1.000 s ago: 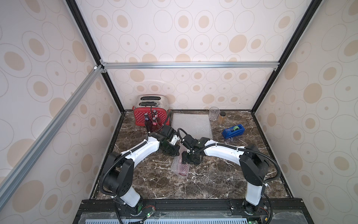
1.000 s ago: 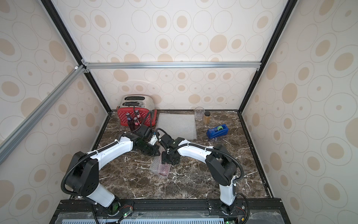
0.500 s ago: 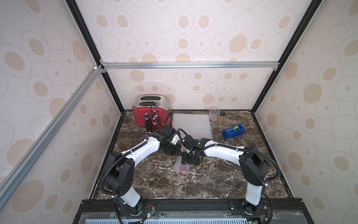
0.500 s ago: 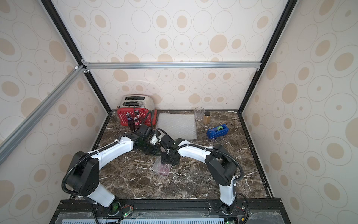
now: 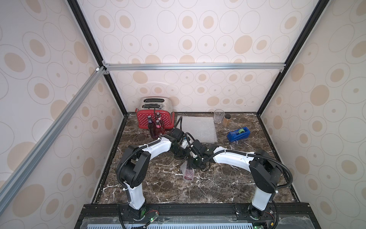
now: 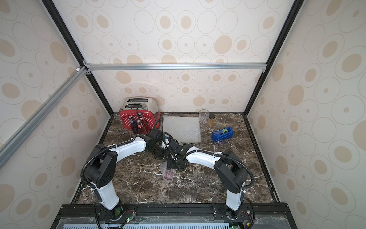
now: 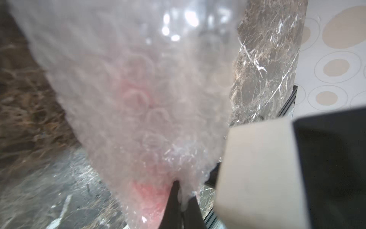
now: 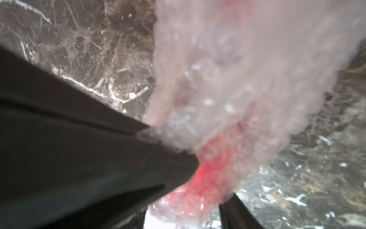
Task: Wrap wine bottles in bubble wrap
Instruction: Wrap the wine bottle in bubble wrap.
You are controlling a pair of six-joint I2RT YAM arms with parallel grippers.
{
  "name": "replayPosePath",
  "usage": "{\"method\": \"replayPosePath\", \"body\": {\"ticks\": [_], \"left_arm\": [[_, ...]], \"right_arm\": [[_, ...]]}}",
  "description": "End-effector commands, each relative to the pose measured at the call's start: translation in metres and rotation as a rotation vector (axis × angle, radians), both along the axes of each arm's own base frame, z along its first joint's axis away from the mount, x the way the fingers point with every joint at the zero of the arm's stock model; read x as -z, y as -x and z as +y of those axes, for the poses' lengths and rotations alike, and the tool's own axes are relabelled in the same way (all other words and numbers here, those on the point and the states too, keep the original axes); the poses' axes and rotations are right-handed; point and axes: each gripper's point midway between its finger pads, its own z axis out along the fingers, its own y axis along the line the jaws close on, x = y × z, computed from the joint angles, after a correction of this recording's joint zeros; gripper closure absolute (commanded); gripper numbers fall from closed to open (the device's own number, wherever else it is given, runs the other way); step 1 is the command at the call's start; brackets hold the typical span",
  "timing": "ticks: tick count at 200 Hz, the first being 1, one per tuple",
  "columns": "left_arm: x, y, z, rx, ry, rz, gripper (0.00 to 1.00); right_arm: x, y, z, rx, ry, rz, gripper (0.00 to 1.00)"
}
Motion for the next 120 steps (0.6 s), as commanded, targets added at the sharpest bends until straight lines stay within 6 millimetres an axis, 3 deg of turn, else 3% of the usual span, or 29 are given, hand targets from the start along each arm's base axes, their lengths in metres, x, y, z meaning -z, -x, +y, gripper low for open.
{"method": "replayPosePath", "body": {"ticks": [1,27,80,120], "left_arm": [[0.025,0.005,-0.006,0.016,-0.057,0.031,0.89],[0.038,0.005,0.001,0.008,-0.113,0.039,0.8],[0.044,0.005,0.005,0.008,-0.145,0.043,0.78],[0.043,0.006,0.006,0.014,-0.147,0.037,0.74]], "right_arm": [[-0.005,0.011,0.006,-0.06,-0.037,-0.002,0.43],[-0.016,0.013,0.004,-0.071,-0.061,-0.022,0.41],[-0.043,0.021,-0.02,-0.046,-0.089,-0.051,0.4],[-0.072,0.018,-0.039,0.044,-0.209,-0.082,0.42]]}}
